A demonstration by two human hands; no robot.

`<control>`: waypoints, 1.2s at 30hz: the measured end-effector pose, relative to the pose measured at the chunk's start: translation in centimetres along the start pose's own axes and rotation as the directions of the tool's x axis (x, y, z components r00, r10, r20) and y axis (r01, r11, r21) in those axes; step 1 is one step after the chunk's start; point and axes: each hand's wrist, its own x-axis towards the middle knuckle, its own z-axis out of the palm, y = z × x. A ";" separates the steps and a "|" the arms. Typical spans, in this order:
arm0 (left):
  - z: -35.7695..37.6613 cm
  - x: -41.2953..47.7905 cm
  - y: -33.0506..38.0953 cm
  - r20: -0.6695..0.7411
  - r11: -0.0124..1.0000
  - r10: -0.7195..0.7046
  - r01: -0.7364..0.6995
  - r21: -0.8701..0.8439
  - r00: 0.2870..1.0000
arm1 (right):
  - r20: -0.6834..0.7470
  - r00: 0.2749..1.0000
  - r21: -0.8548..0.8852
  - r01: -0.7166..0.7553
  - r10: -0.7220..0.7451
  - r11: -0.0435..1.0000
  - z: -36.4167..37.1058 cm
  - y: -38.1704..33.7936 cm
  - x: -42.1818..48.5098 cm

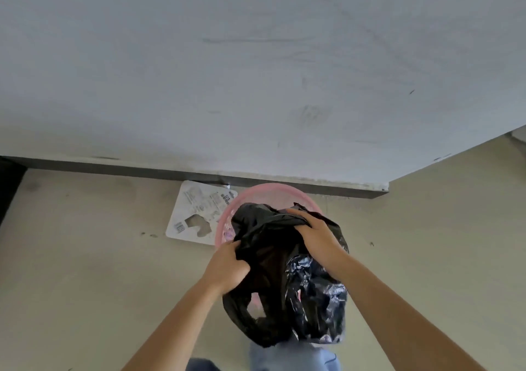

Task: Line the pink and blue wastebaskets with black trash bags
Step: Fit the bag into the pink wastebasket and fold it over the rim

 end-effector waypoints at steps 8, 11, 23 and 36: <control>1.1 12.4 -2.1 0.009 0.964 0.098 -0.097 0.246 0.995 | 0.023 1.000 -0.135 -0.010 0.013 0.991 2.5 6.8 14.0; 1.7 14.5 -3.6 -0.037 0.918 0.217 -0.192 0.348 0.975 | 0.061 0.998 -0.237 -0.020 0.036 0.971 3.0 8.0 16.8; -1.9 11.7 -3.9 -0.359 0.872 0.489 -0.435 0.224 0.795 | 0.037 0.954 -0.623 0.254 -0.296 0.740 -2.2 5.8 12.6; -7.9 12.6 -1.3 -0.114 0.654 0.640 -0.462 0.599 0.760 | 0.003 0.914 -0.871 0.201 -0.405 0.448 -6.0 1.9 10.7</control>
